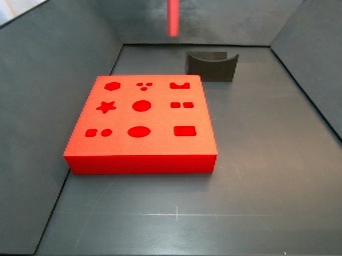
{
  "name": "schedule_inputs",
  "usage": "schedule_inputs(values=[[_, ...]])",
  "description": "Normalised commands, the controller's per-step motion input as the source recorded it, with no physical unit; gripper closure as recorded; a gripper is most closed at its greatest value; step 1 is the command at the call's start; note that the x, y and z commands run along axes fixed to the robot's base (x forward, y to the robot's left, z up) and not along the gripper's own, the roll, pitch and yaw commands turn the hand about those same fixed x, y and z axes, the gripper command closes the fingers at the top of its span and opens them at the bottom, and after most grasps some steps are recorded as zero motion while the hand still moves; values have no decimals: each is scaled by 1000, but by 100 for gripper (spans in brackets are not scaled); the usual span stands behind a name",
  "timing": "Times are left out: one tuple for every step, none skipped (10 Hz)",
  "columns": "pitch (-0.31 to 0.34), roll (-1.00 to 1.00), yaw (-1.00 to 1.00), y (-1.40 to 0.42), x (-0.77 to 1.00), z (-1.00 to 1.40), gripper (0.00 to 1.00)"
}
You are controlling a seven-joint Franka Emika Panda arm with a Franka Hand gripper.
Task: Pick up the hexagon object. Move up. Move to above the board. Insert the hexagon object.
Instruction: Move to above the board.
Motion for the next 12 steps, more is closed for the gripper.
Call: schedule_inputs(values=[[3, 25, -150, 34, 23, 371, 100], [45, 27, -101, 28, 17, 223, 100], [111, 22, -1000, -1000, -4, 306, 100], [118, 22, -1000, -1000, -5, 295, 100], [108, 42, -1000, -1000, -14, 303, 100], [100, 28, -1000, -1000, -14, 299, 100], [106, 27, -1000, -1000, -13, 300, 100], [115, 29, -1000, -1000, -13, 304, 100], [120, 30, -1000, -1000, -14, 307, 100], [122, 24, -908, -1000, -13, 309, 100], [109, 6, -649, -1000, -12, 312, 100], [98, -4, -412, -1000, -10, 315, 100]])
